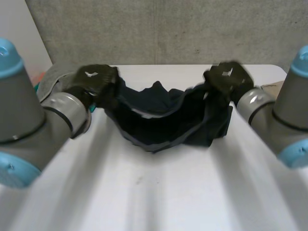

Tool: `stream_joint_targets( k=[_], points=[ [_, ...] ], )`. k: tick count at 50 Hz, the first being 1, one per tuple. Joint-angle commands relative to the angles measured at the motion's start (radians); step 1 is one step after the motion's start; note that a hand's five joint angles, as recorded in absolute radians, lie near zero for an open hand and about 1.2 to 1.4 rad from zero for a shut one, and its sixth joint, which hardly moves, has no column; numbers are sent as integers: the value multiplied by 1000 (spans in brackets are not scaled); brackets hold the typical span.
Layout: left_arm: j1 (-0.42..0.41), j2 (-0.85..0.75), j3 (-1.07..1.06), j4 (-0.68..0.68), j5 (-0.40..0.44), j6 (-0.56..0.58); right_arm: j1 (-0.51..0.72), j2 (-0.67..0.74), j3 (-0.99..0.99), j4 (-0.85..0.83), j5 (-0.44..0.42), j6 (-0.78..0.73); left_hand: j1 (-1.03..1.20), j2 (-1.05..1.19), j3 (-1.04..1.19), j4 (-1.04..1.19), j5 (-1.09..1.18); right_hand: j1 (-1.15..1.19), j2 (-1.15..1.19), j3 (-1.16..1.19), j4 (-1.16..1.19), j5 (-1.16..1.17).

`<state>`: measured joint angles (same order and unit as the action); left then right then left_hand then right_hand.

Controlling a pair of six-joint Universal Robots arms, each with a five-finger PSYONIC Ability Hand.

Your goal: Fold the laundry.

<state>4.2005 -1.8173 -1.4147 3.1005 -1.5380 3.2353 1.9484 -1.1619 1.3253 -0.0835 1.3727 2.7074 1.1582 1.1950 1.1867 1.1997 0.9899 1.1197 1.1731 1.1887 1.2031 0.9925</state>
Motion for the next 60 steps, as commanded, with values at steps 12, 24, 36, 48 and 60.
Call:
stream_joint_targets(
  k=[12,24,36,48,60],
  points=[
    [-457,-223,174,277,-297,-117,-155,232,-198,-697,-202,106,-30,-67,-59,-72,-37,277,223,208,193,229],
    [-534,-349,217,167,-128,-223,-253,282,-95,-601,-149,193,-984,-1020,-1012,-1025,-990,-945,-999,-1014,-1029,-992],
    [-409,-163,171,78,-102,-161,-281,19,-90,-6,57,100,-984,-1020,-1012,-1025,-990,-945,-999,-1014,-1029,-992],
    [-85,-217,209,46,-54,181,-134,-203,-28,571,88,3,-936,-973,-965,-977,-942,-842,-896,-912,-926,-890],
    [58,-477,319,-68,179,448,55,-147,301,285,213,64,-742,-779,-771,-784,-749,-831,-884,-900,-914,-878]
  ],
)
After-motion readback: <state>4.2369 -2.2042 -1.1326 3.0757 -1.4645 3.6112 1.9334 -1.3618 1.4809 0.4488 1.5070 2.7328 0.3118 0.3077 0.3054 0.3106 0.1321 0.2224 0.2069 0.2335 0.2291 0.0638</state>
